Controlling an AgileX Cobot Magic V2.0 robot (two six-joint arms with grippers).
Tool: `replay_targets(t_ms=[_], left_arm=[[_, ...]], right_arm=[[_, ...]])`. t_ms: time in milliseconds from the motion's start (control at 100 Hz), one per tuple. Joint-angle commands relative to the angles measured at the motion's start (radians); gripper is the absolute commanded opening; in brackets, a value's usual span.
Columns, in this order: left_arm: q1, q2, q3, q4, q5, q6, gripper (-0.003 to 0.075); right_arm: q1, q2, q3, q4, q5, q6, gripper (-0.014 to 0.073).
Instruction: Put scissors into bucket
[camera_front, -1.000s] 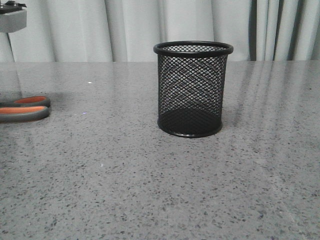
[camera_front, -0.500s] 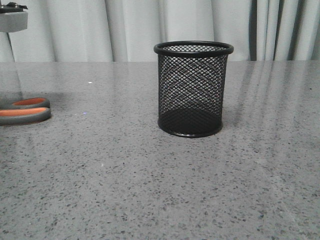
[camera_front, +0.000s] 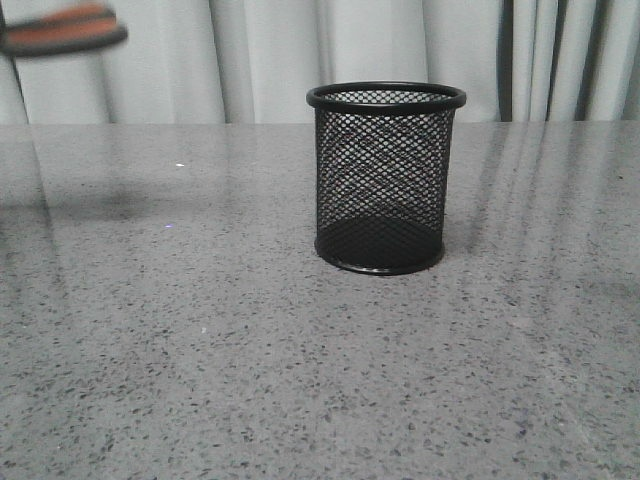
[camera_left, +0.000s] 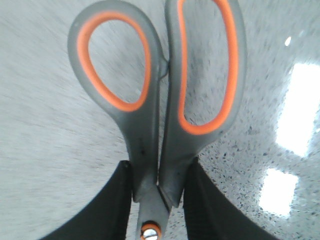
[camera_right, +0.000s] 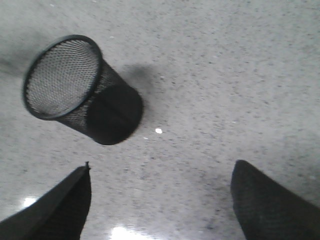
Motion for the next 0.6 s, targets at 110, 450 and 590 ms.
replay_targets(t_ms=[110,450,590], left_arm=[[-0.065,-0.159,-0.045,-0.028,0.023,-0.079,-0.0021],[-0.27,-0.285,-0.047,-0.028,-0.009,-0.245,-0.0021],[-0.386,-0.277,-0.083,-0.001,-0.014,-0.298,-0.0021]], right_arm=[[0.001,0.003,-0.075,0.221,0.004,-0.105,0.052],[0.001,0.005,-0.133,0.643,0.038,-0.282,0.052],[0.001,0.03,-0.133,0.784,0.103,-0.337,0.052]])
